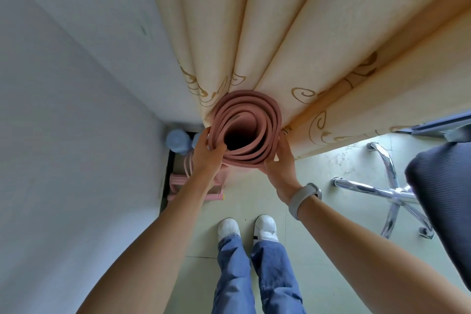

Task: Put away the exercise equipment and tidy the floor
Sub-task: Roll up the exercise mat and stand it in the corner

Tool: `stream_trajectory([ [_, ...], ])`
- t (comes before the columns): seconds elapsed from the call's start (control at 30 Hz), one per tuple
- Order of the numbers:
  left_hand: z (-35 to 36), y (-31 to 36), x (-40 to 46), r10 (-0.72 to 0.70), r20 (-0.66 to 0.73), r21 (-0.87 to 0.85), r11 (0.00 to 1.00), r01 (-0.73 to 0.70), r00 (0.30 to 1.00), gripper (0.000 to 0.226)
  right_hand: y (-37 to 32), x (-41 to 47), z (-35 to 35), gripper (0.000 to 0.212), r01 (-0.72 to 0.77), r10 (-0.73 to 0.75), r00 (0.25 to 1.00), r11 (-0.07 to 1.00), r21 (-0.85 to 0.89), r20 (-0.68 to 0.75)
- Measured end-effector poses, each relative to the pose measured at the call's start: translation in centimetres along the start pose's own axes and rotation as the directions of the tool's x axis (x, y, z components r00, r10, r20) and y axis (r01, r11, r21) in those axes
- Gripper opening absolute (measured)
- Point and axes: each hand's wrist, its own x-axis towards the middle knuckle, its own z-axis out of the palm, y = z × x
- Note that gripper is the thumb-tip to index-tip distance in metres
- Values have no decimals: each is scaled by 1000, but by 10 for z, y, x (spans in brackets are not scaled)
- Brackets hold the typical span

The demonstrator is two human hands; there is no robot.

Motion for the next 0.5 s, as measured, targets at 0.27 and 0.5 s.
stream_trajectory([
  [0.27,6,-8,-13,52,31,-147,988,-47,998,43,6,-1,-8,51,41,-43,994,999,-20,-101],
  [0.5,13,-9,-21,2,36,-265,964,7,999,32,8,-4,-16,53,60,-71,984,995,-74,-161],
])
